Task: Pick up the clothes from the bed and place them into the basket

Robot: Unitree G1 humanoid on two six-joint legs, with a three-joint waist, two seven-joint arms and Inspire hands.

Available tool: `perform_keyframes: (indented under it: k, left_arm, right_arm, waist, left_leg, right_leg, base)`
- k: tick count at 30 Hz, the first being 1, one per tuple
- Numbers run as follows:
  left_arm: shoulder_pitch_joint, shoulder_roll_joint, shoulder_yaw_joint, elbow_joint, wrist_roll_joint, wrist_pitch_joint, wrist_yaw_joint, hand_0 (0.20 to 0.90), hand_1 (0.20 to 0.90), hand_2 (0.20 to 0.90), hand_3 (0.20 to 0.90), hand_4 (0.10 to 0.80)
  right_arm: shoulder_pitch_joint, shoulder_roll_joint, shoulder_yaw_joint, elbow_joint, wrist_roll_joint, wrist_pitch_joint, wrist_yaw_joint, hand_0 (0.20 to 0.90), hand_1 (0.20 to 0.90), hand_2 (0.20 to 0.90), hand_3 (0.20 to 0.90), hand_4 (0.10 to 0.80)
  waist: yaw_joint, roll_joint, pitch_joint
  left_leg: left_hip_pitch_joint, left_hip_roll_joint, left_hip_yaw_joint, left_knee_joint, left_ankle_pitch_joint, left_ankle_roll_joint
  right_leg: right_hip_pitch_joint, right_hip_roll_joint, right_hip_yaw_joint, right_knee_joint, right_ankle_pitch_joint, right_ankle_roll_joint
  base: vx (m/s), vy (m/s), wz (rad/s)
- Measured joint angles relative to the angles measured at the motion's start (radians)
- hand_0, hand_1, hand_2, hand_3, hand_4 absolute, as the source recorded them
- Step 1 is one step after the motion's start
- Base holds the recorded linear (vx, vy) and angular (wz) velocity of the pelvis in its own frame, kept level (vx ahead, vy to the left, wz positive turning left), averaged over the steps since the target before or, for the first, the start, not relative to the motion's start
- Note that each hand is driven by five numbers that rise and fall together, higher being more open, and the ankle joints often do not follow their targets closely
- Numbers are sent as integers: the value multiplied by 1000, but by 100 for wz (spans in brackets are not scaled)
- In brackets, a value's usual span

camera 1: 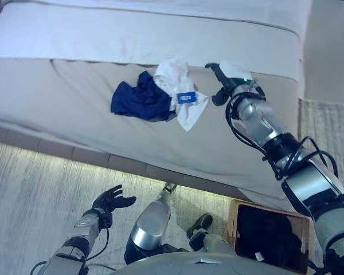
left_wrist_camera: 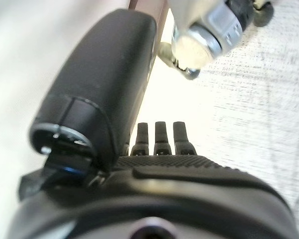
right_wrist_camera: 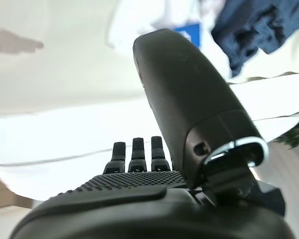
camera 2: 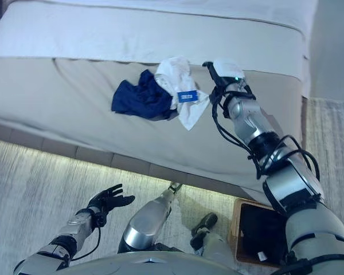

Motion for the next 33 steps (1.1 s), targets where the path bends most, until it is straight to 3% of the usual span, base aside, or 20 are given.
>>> perform_keyframes:
  k: [5,11,15,16,17,18,22,28,33]
  left_arm:
    - [-23,13,20,-15,-40,-24,-5,900,900,900,900,800]
    - [-76,19,18,-96,-71,-71,-19,900,900,900,900,800]
    - [-79,22,16,-161,-85,-91,-28,900,900,900,900,800]
    - [-79,25,17,-166,-86,-92,-29,900,900,900,900,800]
    - [-79,28,17,-167,-86,-91,-30,900,900,900,900,800]
    - [-79,33,16,-167,-86,-92,-37,900,900,900,900,800]
    - [-75,40,-5,-167,-87,-90,-48,900,900,900,900,800]
    - [-71,41,-30,-165,-87,-88,-41,900,900,900,900,800]
    - [-69,39,-46,-139,-84,-90,-33,900,900,900,900,800]
  right_arm:
    - [-135,31,33,189,68,96,-27,900,900,900,900,800]
    - [-229,64,33,414,129,185,-19,900,900,900,900,800]
    - [-231,78,34,519,148,279,110,900,900,900,900,800]
    - [-231,77,34,533,149,298,143,599,599,599,549,449]
    - [-231,77,34,537,149,313,169,599,599,599,549,449]
    - [-231,74,34,542,151,318,180,300,300,300,200,100]
    - [-238,65,32,545,193,293,153,300,300,300,200,100]
    - [-241,64,8,485,360,189,-35,300,300,300,200,100]
    - [-241,59,-52,311,496,129,-227,300,300,300,200,100]
  waist:
    - [77,-27,24]
    - [121,-26,111]
    - [131,-26,115]
    - [131,-26,115]
    - [130,-26,115]
    - [129,-26,115]
    - [127,-26,114]
    - [102,-27,114]
    - [78,-38,120]
  left_leg:
    - [-99,-22,-39,74,-16,-8]
    - [-206,-38,-55,178,-49,-2]
    - [-262,-37,-62,211,-50,-1]
    - [-266,-34,-62,215,-50,-1]
    - [-271,-32,-62,221,-50,-1]
    - [-277,-30,-62,226,-51,-1]
    - [-298,-23,-62,225,-50,-2]
    - [-298,-12,-60,202,-41,-12]
    - [-237,24,-13,143,-12,-11]
  right_leg:
    - [-89,-31,-41,105,-48,-7]
    - [-192,-65,-57,242,-98,-9]
    - [-242,-67,-64,267,-99,-9]
    - [-243,-65,-72,263,-99,-9]
    - [-242,-64,-78,260,-99,-9]
    - [-243,-62,-81,254,-100,-6]
    - [-267,-57,-82,251,-101,-4]
    - [-268,-40,-75,224,-95,-5]
    - [-223,-1,-31,140,-51,-9]
  base:
    - [-36,41,28]
    - [-44,-3,10]
    - [-19,-52,-1]
    - [-15,-49,-4]
    - [-15,-48,-6]
    - [-16,-45,-6]
    - [-14,-56,-4]
    - [-10,-44,-3]
    - [-18,-21,-27]
